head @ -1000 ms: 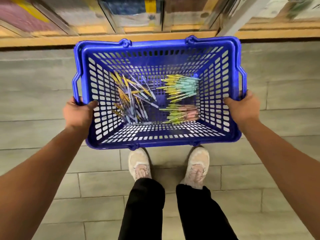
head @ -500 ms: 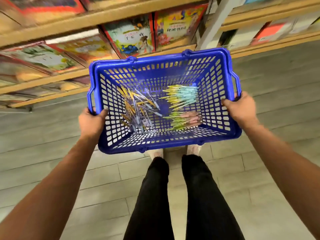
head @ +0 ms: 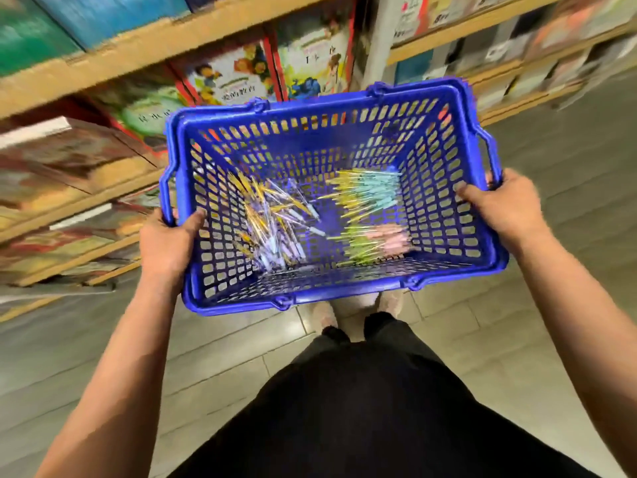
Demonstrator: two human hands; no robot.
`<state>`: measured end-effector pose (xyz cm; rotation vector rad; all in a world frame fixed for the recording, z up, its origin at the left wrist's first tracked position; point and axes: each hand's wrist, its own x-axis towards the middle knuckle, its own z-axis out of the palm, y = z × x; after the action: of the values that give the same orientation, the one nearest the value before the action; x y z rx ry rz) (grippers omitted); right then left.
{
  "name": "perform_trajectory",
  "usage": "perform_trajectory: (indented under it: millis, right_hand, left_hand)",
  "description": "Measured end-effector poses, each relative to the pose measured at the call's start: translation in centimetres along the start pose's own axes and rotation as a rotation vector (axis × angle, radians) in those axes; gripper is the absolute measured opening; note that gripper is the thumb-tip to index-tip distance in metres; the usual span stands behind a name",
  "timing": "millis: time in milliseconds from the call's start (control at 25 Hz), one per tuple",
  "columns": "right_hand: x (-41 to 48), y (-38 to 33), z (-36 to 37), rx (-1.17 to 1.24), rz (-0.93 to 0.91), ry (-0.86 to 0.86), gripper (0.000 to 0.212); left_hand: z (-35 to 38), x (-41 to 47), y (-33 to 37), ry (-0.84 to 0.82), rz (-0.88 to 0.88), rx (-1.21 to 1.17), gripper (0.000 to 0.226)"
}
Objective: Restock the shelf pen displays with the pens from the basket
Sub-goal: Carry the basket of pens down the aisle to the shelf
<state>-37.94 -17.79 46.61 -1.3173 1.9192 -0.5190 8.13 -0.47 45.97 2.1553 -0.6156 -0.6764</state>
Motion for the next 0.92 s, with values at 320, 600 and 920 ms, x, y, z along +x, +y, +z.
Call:
perform_trajectory:
  millis: [320, 600, 920]
  right_hand:
    - [-3.8, 6.1, -13.6, 0.103, 0.142, 0.275, 0.042]
    - [-7.6, 17.2, -25.5, 0.131, 0.34, 0.594, 0.042]
    - [-9.7, 26.8, -35.4, 0.35, 0.492, 0.83, 0.036]
  left_hand:
    - [9.0, -3.6, 10.1, -0.236, 0.129, -0.016, 0.015]
    - [25.7, -9.5, 21.7, -0.515, 0.39, 0.069, 0.021]
    - [43.1, -19.5, 32.7, -0.762, 0.576, 0.112, 0.037]
